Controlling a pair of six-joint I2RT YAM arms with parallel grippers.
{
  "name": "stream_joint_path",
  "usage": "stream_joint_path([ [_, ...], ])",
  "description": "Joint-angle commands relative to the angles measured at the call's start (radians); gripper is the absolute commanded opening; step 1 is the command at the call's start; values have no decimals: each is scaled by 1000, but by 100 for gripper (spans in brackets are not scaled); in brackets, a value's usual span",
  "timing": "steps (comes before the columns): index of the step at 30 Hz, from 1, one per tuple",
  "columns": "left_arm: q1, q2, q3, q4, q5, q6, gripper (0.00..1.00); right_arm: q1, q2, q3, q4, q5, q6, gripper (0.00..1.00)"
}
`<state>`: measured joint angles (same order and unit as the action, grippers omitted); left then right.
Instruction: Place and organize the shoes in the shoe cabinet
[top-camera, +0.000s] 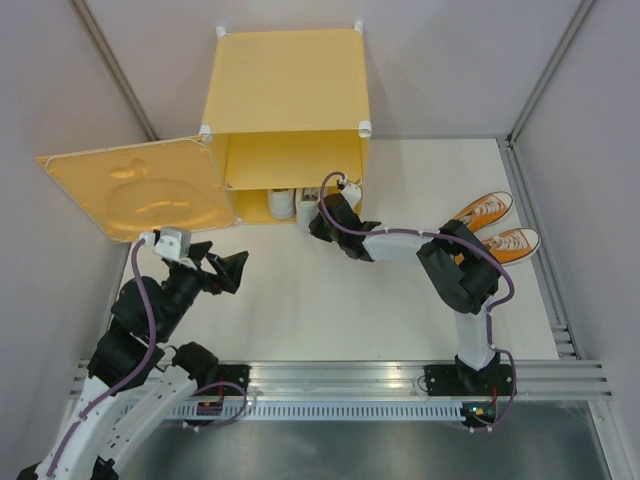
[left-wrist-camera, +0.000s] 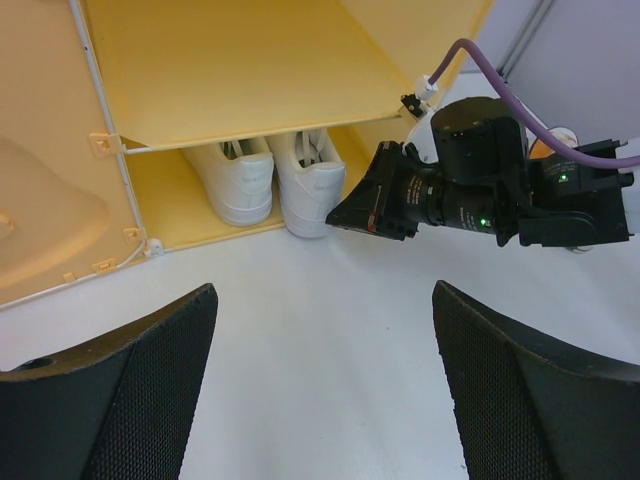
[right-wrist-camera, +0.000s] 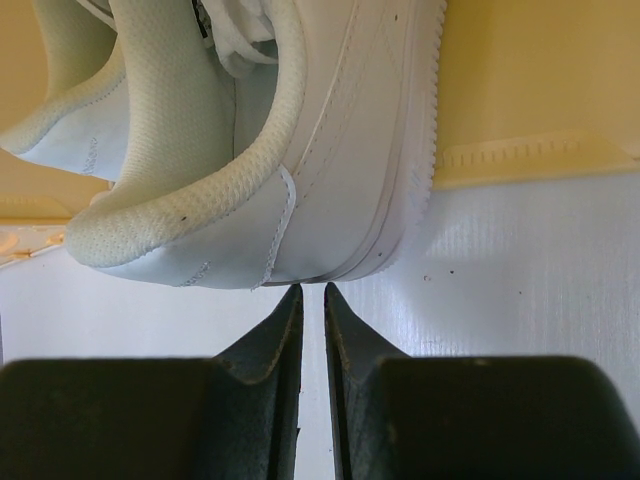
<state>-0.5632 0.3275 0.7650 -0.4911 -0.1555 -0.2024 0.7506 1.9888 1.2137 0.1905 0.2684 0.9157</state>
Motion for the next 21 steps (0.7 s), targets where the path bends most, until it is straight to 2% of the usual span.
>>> stream_joint_path([
  [1, -4, 2, 0, 36, 1, 24, 91, -119, -10, 122, 164, 55, -8, 18],
  [21, -4, 4, 0, 37, 2, 24, 91, -137, -13, 148, 136, 94, 20, 19],
])
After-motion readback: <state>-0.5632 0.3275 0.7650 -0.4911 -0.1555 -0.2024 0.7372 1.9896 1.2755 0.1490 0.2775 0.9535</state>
